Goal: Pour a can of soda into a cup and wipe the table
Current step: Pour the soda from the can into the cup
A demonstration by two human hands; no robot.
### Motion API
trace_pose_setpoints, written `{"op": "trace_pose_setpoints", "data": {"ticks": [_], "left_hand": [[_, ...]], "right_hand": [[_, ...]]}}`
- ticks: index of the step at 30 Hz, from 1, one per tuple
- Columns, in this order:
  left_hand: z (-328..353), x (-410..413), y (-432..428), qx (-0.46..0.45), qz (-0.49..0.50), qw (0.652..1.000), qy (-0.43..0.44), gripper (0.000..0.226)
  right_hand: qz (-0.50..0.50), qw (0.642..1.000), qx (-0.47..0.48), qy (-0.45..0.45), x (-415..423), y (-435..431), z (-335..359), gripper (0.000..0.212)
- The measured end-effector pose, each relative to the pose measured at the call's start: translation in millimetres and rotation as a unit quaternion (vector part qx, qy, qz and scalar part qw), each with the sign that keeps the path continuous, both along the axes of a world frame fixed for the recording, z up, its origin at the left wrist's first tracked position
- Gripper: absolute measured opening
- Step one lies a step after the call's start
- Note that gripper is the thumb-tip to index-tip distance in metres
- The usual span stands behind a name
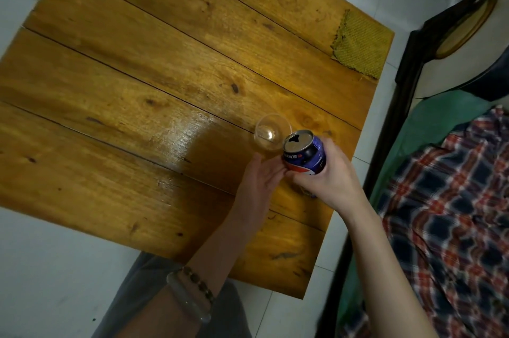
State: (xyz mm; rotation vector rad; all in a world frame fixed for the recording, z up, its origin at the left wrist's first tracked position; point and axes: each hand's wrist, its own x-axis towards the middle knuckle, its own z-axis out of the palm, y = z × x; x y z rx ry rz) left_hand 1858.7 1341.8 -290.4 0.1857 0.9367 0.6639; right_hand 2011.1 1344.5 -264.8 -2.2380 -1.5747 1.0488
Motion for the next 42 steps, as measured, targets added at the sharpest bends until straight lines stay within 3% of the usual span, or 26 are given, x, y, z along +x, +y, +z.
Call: {"op": "trace_pose_setpoints", "data": {"ticks": [24, 42], "left_hand": [[-4.1, -1.7, 1.1, -0.044, 0.003, 0.998, -0.038, 0.054], [0.6, -4.9, 4.3, -0.029, -0.012, 0.999, -0.012, 0.055]], "right_hand": [[0.044, 0.998, -0.007, -0.046, 2.0, 9.7, 2.8, 0.066], [0.022, 0.999, -0.028, -0.031, -2.5, 12.2, 12.7, 0.061]]}}
